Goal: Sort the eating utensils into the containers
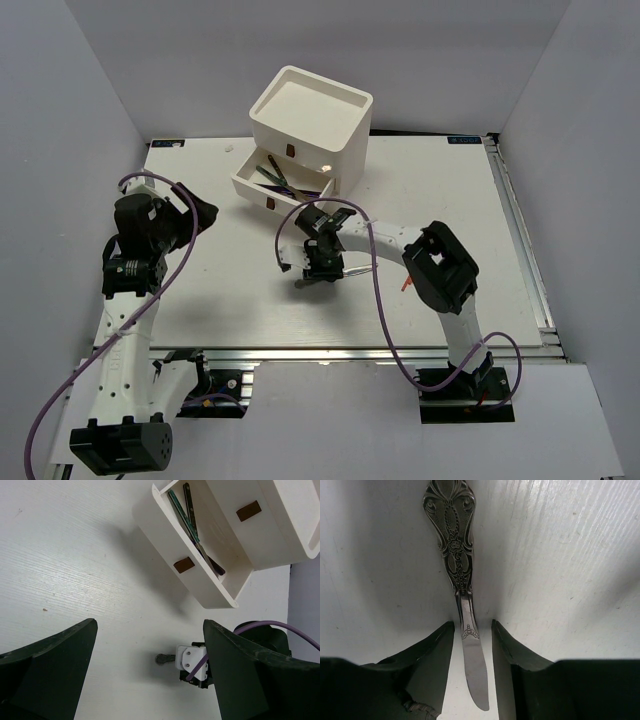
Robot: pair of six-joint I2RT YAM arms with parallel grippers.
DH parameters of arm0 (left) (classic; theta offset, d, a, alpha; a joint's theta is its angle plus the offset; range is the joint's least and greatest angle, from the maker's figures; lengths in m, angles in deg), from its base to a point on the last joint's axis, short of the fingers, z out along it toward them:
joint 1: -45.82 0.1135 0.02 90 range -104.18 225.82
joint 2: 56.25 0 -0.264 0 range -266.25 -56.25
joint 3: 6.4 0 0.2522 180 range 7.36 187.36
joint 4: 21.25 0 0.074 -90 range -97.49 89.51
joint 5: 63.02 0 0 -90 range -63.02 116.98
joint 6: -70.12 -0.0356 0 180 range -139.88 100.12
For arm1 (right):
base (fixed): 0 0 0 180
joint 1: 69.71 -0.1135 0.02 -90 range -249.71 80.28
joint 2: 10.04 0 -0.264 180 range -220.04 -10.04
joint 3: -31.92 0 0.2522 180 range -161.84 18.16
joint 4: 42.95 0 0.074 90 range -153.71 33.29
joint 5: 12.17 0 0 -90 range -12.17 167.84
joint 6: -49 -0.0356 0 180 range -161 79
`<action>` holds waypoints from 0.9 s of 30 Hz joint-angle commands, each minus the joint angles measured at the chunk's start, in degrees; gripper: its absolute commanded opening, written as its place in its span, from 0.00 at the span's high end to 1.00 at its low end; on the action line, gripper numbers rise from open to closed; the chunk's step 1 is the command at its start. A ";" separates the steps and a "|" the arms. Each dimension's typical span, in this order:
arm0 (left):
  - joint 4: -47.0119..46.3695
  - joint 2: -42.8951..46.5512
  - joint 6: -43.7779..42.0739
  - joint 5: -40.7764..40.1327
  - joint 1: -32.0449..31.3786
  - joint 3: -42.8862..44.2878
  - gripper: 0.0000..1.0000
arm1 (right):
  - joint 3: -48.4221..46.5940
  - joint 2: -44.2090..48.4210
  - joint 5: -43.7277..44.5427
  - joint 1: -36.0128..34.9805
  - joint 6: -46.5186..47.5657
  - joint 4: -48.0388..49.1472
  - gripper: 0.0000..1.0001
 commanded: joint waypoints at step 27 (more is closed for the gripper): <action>0.55 0.36 -1.62 -0.93 -0.06 1.85 0.02 | 2.10 -3.51 -8.54 -0.85 0.70 0.14 1.00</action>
